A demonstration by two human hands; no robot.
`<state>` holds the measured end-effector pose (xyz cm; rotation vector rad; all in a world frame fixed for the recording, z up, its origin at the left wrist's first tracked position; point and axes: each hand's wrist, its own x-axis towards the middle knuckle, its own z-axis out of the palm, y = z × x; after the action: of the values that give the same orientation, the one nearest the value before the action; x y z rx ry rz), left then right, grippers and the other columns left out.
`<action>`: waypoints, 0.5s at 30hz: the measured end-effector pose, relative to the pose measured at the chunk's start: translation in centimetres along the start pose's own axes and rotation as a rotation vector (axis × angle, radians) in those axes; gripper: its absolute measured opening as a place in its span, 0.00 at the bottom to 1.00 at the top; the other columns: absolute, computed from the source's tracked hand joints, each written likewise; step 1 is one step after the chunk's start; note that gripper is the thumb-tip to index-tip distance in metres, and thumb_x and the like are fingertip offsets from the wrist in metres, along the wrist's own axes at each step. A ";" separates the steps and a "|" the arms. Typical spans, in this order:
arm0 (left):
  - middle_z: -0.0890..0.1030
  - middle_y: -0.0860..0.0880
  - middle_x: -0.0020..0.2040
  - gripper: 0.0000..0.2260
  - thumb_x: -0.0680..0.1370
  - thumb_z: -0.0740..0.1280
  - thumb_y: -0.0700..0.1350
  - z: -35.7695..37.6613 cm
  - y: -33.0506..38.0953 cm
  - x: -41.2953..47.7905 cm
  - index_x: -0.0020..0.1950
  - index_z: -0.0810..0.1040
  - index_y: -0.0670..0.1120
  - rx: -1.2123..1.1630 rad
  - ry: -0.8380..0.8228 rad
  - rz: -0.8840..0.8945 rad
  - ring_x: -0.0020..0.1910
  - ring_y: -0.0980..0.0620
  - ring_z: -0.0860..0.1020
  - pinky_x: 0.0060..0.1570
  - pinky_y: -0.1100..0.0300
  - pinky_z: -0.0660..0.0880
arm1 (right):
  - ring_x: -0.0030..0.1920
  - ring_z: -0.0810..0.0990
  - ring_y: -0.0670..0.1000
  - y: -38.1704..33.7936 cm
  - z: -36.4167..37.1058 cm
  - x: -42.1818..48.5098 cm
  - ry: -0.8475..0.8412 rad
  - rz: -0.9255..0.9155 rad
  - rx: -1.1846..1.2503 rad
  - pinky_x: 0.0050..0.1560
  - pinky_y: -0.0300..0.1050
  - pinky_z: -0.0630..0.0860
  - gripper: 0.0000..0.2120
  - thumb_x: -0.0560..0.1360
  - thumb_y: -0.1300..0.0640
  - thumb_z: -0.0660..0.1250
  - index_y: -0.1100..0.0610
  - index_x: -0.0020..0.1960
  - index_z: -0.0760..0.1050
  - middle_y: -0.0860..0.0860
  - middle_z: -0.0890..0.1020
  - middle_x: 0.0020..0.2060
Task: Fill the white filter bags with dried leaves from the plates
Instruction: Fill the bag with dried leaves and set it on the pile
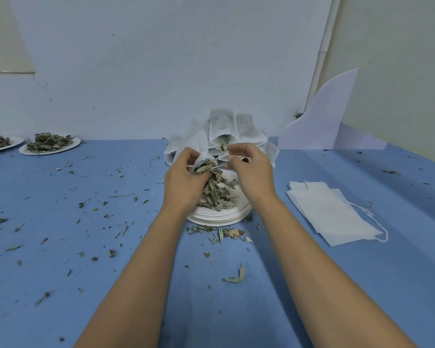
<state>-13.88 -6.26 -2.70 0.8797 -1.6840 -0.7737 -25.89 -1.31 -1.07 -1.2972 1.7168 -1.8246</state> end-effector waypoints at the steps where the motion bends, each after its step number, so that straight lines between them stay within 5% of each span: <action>1: 0.77 0.58 0.37 0.11 0.71 0.73 0.40 -0.1 0.1 0.0 0.42 0.72 0.50 -0.005 -0.021 0.008 0.33 0.67 0.73 0.33 0.75 0.67 | 0.43 0.80 0.41 0.2 -0.1 0.1 -0.031 -0.044 -0.082 0.43 0.30 0.75 0.09 0.76 0.63 0.66 0.54 0.53 0.80 0.44 0.81 0.47; 9: 0.77 0.57 0.37 0.12 0.71 0.73 0.40 -0.5 0.1 -0.1 0.39 0.72 0.54 0.006 -0.063 0.010 0.31 0.63 0.72 0.31 0.73 0.68 | 0.43 0.78 0.32 0.7 -0.2 0.1 -0.159 -0.173 -0.271 0.49 0.25 0.73 0.11 0.74 0.61 0.68 0.55 0.55 0.83 0.46 0.85 0.48; 15: 0.78 0.58 0.37 0.10 0.71 0.72 0.39 -0.4 0.3 -0.1 0.41 0.75 0.52 0.004 -0.056 0.003 0.34 0.65 0.74 0.33 0.75 0.68 | 0.48 0.81 0.39 0.6 0.0 -0.1 -0.130 -0.159 -0.268 0.51 0.32 0.76 0.11 0.74 0.62 0.67 0.56 0.55 0.83 0.48 0.85 0.48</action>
<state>-13.53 -6.09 -2.42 0.8652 -1.7358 -0.7997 -26.04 -1.41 -1.68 -1.6629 1.8819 -1.5882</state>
